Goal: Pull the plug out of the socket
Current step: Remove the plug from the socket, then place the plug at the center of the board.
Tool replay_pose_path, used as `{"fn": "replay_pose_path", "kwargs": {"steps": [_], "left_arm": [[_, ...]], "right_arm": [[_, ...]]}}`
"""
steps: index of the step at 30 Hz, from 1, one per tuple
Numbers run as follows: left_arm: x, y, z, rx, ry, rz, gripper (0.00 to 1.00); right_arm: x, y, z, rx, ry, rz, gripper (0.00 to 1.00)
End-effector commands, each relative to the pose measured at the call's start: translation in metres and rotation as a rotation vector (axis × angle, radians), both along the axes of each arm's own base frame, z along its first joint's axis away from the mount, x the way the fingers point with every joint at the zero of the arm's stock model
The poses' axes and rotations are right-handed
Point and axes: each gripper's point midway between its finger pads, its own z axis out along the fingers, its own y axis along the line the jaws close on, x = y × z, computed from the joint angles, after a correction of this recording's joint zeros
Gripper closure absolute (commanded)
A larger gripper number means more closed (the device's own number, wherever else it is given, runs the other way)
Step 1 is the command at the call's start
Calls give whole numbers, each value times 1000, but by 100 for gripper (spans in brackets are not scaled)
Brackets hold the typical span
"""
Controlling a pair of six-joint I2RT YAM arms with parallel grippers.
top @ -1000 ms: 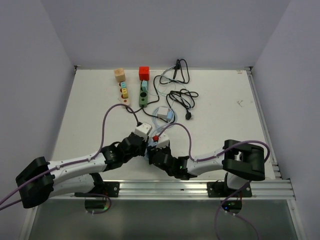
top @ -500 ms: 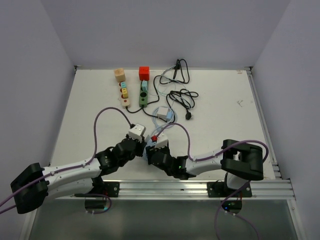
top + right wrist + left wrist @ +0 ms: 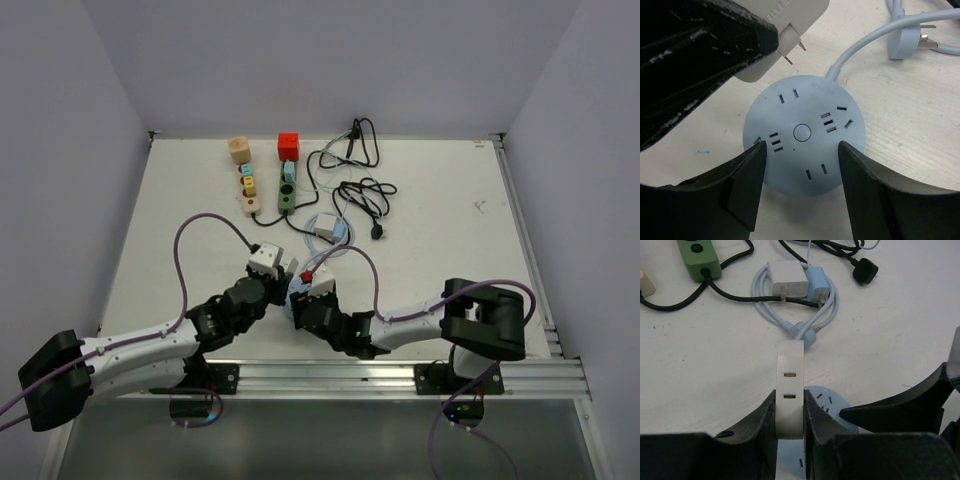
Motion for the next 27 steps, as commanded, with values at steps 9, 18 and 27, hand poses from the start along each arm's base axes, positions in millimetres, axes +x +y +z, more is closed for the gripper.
{"fn": "replay_pose_path", "kwargs": {"steps": [9, 18, 27], "left_arm": [[44, -19, 49, -7, -50, 99, 100], [124, -49, 38, -133, 39, 34, 100], [169, -82, 13, -202, 133, -51, 100]], "right_arm": [[-30, -68, -44, -203, 166, 0, 36], [-29, -107, 44, 31, 75, -29, 28], [-27, -146, 64, 68, 35, -90, 27]]}}
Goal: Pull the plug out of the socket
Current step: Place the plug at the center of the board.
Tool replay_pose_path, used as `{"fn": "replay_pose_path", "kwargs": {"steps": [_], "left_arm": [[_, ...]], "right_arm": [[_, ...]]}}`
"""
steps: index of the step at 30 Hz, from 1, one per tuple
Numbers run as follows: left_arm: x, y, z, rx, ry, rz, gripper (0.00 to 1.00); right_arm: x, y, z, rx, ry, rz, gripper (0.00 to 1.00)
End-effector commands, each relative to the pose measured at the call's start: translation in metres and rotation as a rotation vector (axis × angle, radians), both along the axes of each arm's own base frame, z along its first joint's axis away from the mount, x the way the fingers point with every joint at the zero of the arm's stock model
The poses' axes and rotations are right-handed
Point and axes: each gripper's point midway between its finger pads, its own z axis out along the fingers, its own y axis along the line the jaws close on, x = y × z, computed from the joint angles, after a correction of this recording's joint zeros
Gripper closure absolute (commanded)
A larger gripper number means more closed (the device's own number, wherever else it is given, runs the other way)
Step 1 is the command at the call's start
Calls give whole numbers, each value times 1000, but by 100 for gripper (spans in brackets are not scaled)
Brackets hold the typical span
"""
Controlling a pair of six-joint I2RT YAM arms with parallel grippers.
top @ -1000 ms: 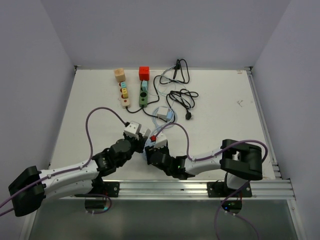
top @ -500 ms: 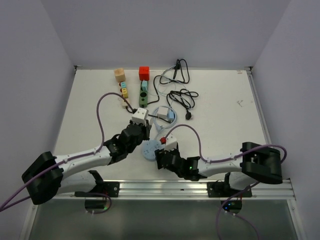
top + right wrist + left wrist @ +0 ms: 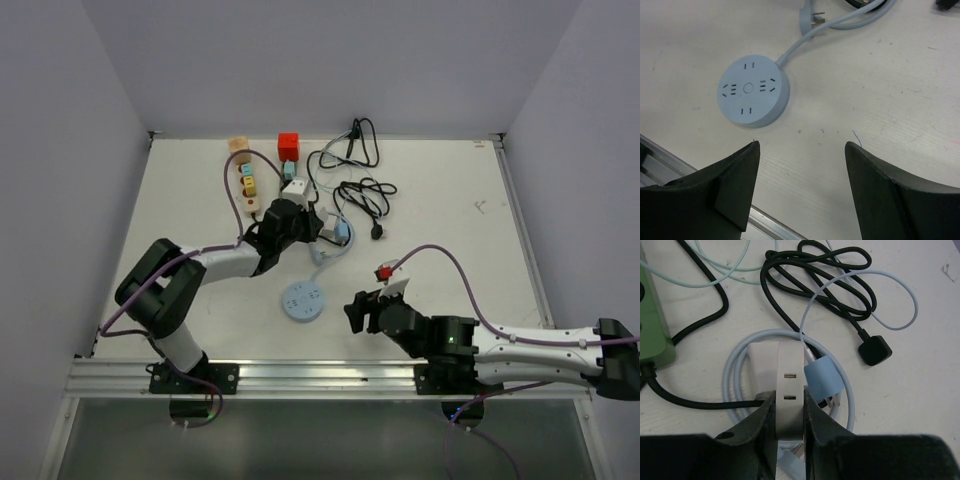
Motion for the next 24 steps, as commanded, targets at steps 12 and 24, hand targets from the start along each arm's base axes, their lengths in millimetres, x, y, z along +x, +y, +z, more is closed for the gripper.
{"fn": "replay_pose_path", "kwargs": {"steps": [12, 24], "left_arm": [[68, -53, 28, -291, 4, -163, 85], [99, -65, 4, -221, 70, -142, 15]], "right_arm": [[1, -22, -32, -94, 13, -45, 27], [1, -31, -32, -80, 16, -57, 27]]}}
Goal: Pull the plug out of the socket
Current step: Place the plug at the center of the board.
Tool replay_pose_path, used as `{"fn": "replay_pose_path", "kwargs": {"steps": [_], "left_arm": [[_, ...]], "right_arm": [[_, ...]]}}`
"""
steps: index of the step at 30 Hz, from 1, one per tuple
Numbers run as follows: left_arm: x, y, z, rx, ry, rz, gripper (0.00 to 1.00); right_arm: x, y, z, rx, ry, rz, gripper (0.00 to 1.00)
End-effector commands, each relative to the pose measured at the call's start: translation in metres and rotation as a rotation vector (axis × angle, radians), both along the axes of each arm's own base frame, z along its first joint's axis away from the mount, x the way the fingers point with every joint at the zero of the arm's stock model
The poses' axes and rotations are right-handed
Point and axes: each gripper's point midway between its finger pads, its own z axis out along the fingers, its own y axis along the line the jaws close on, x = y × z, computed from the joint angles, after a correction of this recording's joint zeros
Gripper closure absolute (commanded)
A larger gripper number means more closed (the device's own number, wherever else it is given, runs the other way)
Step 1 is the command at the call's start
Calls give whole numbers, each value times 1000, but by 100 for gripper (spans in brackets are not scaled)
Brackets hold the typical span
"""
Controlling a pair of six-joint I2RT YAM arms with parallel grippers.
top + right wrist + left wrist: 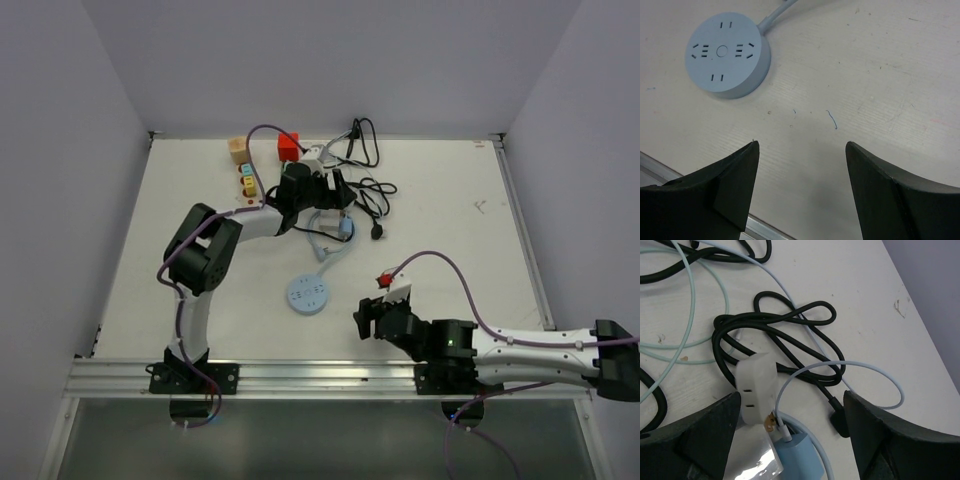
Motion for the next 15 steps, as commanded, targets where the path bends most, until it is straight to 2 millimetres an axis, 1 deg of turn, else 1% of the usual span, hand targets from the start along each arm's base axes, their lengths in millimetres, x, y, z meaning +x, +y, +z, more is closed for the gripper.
{"fn": "replay_pose_path", "kwargs": {"steps": [1, 2, 3, 5, 6, 8, 9, 11, 12, 13, 14, 15], "left_arm": [[3, 5, -1, 30, -1, 6, 13], [2, 8, -2, 42, 0, 15, 12], [0, 9, 8, 41, -19, 16, 11], [-2, 14, 17, 67, -43, 11, 7], [-2, 16, 32, 73, -74, 13, 3], [1, 27, 44, 137, -94, 40, 1], [-2, 32, 61, 148, -113, 49, 1], [-3, 43, 83, 178, -159, 82, 0], [-6, 50, 109, 174, -205, 107, 0], [-7, 63, 117, 204, -222, 149, 0], [-13, 72, 147, 190, -269, 186, 0], [-18, 81, 157, 194, -271, 214, 0]], "right_arm": [[5, -4, 8, 37, -19, -44, 27], [6, -4, 9, 44, -22, -46, 27], [6, -5, 8, 40, -22, -46, 27], [6, -3, 10, 46, -24, -41, 26], [6, -1, 10, 45, -24, -37, 27], [6, 3, 12, 49, -27, -26, 27], [6, 6, 10, 35, -24, -20, 27], [7, 14, 13, 46, -27, -8, 29], [6, 19, 13, 40, -20, 4, 30], [7, 28, 18, 61, -29, 22, 31], [7, 35, 21, 69, -33, 39, 35], [6, 43, 17, 48, -23, 73, 37]]}}
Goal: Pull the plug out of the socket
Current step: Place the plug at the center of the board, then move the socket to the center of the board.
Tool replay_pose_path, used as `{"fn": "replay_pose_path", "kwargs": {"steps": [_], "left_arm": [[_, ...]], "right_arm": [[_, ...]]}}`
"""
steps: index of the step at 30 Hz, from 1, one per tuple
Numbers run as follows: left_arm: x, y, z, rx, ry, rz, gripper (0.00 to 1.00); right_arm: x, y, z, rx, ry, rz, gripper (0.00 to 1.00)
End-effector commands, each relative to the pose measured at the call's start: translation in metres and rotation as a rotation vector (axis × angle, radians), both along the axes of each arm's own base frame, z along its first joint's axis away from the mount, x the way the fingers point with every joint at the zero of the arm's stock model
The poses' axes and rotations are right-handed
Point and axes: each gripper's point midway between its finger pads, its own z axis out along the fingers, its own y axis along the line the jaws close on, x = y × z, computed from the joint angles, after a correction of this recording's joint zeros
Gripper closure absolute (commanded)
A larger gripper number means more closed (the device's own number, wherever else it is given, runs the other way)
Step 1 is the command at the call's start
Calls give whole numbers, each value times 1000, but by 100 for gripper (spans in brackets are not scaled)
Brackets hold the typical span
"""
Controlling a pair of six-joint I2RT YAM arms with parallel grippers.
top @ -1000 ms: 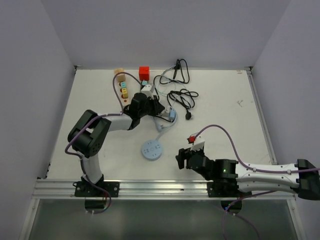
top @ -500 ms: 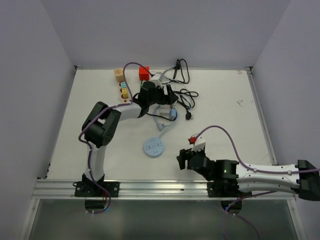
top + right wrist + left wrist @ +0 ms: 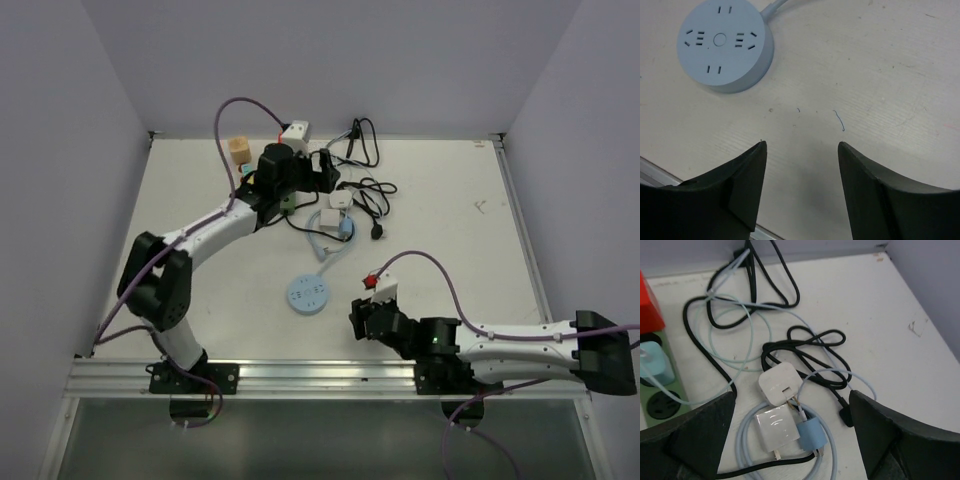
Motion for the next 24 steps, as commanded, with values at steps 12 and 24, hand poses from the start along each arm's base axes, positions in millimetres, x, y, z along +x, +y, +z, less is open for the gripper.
{"fn": "replay_pose_path", "kwargs": {"steps": [12, 24], "left_arm": [[-111, 144, 232, 56, -426, 288, 0], [-162, 227, 189, 129, -496, 549, 0]], "right_arm": [[2, 164, 67, 167, 11, 305, 80], [18, 242, 3, -32, 102, 322, 71]]}}
